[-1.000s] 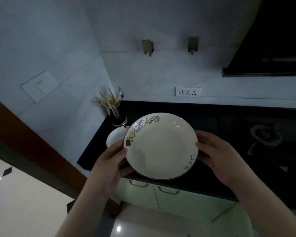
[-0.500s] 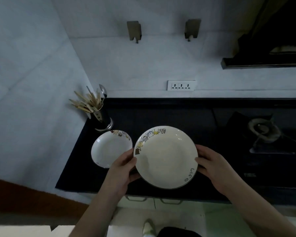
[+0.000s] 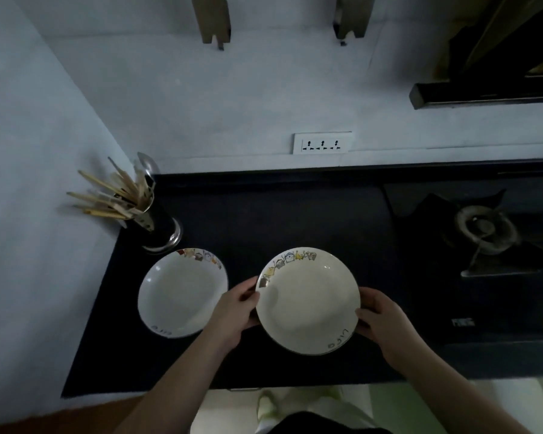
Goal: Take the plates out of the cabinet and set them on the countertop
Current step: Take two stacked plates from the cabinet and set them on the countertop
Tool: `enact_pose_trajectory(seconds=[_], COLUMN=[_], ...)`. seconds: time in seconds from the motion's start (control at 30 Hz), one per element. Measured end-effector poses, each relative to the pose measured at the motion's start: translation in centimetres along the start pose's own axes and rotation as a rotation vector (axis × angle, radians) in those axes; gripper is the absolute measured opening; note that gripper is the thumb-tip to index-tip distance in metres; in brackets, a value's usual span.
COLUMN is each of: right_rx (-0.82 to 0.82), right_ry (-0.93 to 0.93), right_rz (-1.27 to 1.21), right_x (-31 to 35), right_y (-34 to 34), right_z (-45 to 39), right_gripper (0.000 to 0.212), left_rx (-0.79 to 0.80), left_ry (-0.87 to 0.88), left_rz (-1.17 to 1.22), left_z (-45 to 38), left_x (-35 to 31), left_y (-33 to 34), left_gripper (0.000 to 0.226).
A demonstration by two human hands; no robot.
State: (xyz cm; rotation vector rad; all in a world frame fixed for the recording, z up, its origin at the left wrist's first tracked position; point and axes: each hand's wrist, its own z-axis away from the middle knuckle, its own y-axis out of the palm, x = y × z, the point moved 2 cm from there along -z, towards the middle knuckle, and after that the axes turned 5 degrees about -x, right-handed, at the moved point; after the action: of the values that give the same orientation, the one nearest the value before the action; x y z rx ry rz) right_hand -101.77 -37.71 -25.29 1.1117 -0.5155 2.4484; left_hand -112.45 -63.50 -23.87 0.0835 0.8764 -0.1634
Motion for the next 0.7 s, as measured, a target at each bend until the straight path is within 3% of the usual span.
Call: enact_pose_trajectory(seconds=[0.23, 0.5, 0.7], right_rx=[-0.025, -0.075, -0.06], right_ry=[0.039, 0.073, 0.108], right_rz=[0.212, 0.255, 0.258], right_x=[-0.1, -0.7, -0.7], right_y=[-0.7, -1.0, -0.9], right_z=[-4.6, -7.1, -7.6], right_gripper=[0.054, 0.057, 0.055], left_rx=[-0.062, -0.169, -0.182], left_ry=[-0.015, 0.006, 0.043], left_rz=[-0.091, -0.146, -0.228], left_z=[-3.8, -7.0, -8.4], left_x=[0.3, 0.5, 0.2], left_y=[3.1, 4.9, 5.4], left_gripper=[0.035, 0.02, 0.028])
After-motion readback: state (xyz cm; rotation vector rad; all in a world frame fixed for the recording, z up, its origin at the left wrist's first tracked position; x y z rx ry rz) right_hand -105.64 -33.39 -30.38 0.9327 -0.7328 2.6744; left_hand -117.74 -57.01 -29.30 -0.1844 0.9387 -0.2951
